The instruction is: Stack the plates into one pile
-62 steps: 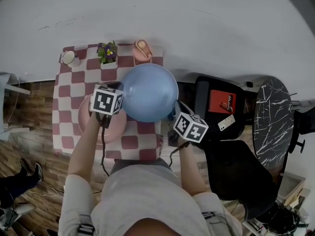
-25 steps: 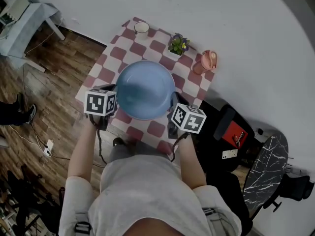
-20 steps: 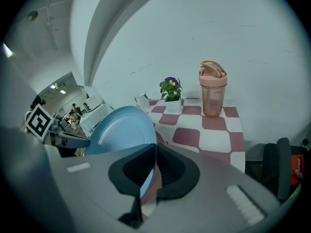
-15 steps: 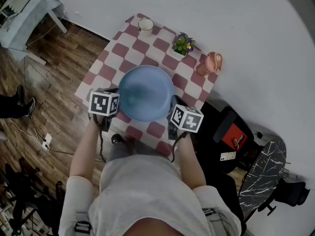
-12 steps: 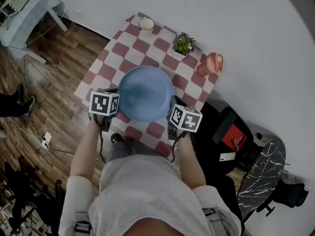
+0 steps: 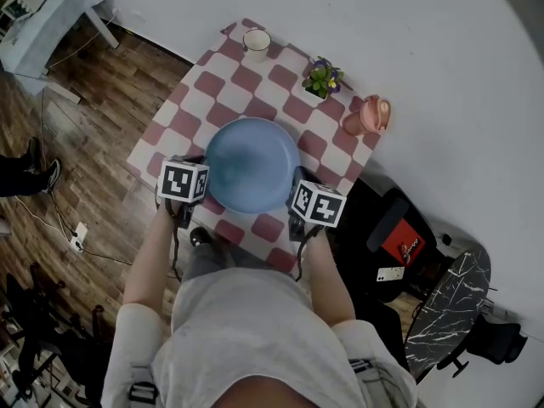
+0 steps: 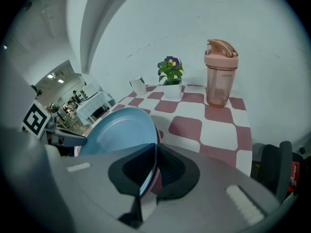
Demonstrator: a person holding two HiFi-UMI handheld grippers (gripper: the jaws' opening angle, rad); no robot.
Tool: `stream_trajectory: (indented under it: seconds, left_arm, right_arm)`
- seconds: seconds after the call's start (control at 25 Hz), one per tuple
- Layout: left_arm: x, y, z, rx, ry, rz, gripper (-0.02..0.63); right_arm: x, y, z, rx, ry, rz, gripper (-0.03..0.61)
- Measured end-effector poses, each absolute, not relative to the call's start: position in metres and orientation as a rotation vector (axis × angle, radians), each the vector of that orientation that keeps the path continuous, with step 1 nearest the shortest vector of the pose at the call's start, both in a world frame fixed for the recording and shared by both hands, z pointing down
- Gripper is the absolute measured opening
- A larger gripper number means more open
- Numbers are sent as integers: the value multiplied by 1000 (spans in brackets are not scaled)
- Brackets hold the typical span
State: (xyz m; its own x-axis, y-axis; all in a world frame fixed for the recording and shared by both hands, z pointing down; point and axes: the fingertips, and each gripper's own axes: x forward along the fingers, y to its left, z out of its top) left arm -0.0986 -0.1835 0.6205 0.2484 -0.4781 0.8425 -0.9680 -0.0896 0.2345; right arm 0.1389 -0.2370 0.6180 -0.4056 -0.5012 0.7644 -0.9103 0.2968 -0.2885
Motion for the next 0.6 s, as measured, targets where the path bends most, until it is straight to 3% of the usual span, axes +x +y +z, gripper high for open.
stream_trajectory:
  seconds: [0.44,0.6]
  left_arm:
    - [-95,-182,634,1756,-1343,722,69]
    - [-97,-180,627,1792,-1366,665,103]
  right_arm:
    - [139,-240,625,1267,-2016,918,20]
    - [134,-240,616,1288,-2067,889,69]
